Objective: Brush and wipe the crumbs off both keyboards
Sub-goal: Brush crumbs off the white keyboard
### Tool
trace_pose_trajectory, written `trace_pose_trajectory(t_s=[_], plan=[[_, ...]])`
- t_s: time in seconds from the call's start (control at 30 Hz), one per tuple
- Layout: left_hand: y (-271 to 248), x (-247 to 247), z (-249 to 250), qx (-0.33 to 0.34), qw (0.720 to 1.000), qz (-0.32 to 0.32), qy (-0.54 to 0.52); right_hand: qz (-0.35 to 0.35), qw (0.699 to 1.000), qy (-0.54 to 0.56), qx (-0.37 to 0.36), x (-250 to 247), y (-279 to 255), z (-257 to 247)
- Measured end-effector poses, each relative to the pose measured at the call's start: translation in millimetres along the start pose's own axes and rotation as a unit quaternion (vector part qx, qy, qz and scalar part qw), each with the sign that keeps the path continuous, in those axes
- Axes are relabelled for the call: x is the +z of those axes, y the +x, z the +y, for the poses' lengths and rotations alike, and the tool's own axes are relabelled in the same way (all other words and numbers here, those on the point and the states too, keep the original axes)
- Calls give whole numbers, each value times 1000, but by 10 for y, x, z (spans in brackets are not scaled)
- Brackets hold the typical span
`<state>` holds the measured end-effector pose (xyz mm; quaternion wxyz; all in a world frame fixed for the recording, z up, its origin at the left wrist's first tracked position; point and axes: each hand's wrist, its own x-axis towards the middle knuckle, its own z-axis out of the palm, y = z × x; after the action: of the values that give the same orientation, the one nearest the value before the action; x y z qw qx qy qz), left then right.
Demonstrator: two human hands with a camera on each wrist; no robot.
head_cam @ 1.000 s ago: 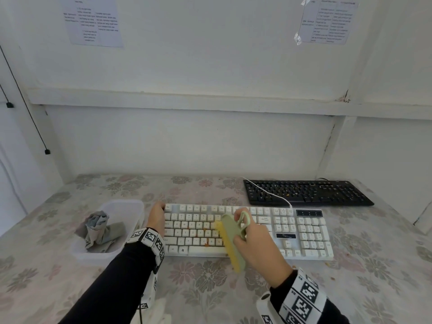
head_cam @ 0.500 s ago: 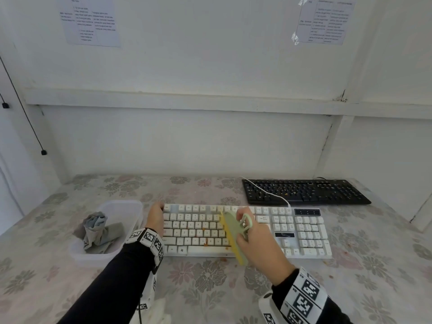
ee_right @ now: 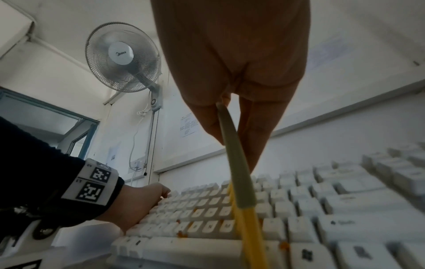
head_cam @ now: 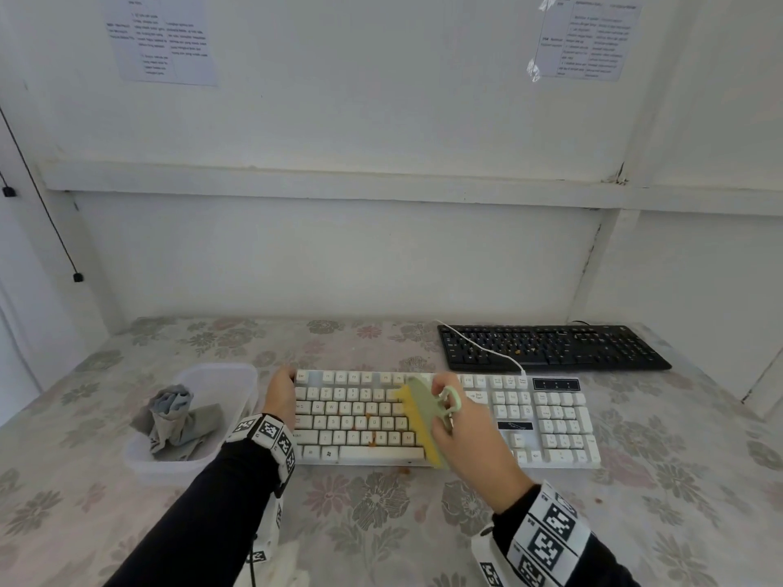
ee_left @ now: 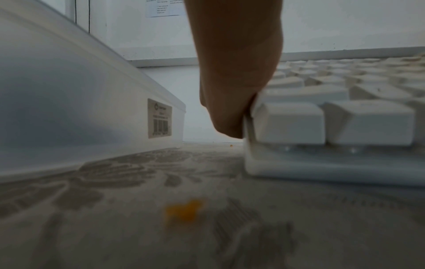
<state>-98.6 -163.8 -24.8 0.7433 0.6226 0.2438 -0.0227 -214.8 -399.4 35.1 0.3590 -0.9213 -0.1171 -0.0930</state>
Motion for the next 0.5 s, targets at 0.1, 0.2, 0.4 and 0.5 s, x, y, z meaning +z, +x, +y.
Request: trace_pose_trajectory(t_s=[0.1, 0.2, 0.4, 0.5], plan=[[-9, -2, -4, 2, 1000, 3, 0, 20, 1000, -12, 0, -69, -24, -26], [-2, 3, -6, 11, 1000, 5, -2, 68, 997, 2, -20, -48, 0, -60], [-12, 8, 7, 10, 1000, 3, -2, 85, 995, 44, -25, 93, 65, -63], [6, 8, 2, 10, 1000, 5, -4, 35, 999, 20, -8, 86, 15, -34]])
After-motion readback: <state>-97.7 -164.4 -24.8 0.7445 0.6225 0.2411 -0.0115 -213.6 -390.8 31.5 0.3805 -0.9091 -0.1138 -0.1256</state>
